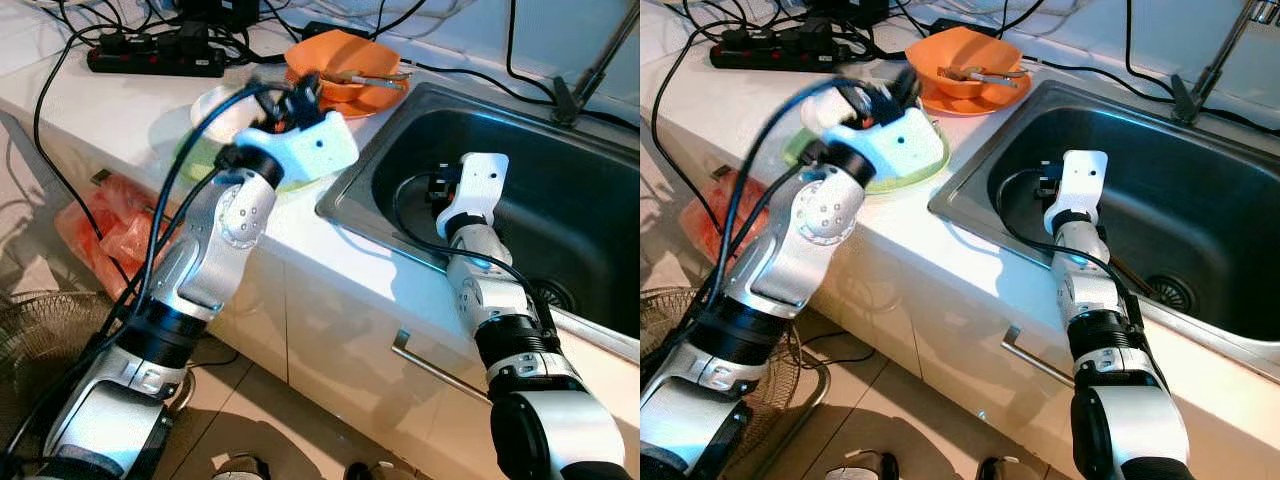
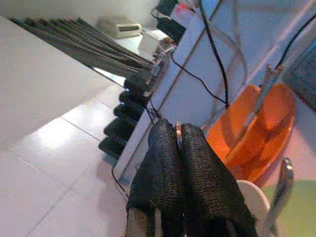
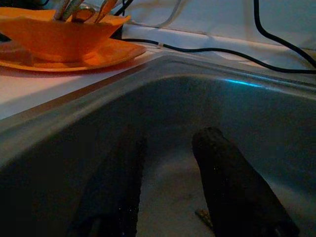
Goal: Kitchen organization
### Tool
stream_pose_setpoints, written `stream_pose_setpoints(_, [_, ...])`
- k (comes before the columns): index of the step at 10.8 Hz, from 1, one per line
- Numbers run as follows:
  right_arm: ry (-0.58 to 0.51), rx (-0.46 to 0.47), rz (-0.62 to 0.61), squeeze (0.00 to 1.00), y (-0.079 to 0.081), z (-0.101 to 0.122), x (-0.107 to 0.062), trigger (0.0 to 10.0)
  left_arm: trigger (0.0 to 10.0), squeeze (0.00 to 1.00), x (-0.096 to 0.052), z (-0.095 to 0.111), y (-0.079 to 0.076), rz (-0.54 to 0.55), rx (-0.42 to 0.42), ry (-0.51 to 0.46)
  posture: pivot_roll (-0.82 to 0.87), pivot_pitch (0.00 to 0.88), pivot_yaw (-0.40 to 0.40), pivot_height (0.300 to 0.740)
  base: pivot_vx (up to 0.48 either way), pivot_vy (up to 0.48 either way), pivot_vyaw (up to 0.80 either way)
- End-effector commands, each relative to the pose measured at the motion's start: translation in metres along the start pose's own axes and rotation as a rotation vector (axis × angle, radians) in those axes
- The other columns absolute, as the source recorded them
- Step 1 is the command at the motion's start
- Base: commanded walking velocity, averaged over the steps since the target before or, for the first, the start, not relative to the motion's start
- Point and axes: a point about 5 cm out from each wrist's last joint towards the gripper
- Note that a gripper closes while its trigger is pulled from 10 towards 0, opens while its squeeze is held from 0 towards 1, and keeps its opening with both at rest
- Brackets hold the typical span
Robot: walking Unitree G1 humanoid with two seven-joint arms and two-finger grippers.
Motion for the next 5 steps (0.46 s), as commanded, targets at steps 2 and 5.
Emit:
stream_pose_setpoints(2, [-0.011, 0.02, -0.002, 0.0, 0.001, 0.002, 0.001, 10.0, 10.0, 0.0, 0.004, 0.02, 0.011, 0.074, -0.063, -0.124, 0.09, 0.095, -0.054, 0.74, 0.0, 0.0, 0.0])
stream_pose_setpoints(5, [-0.063, 0.023, -0.013, 0.0, -0.003, 0.011, 0.002, 10.0, 10.0, 0.0, 0.004, 0.04, 0.006, 0.057, -0.311, -0.23, 0.09, 0.095, -0.054, 0.74, 0.0, 0.0, 0.0])
Point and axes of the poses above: a point about 5 cm out from each wrist's last joint towards the gripper, its own x axis pointing out of the wrist towards the gripper, its own z axis along the axis of the wrist's last joint, y = z × x, and after that the axes turned 2 degrees about -x, right-handed
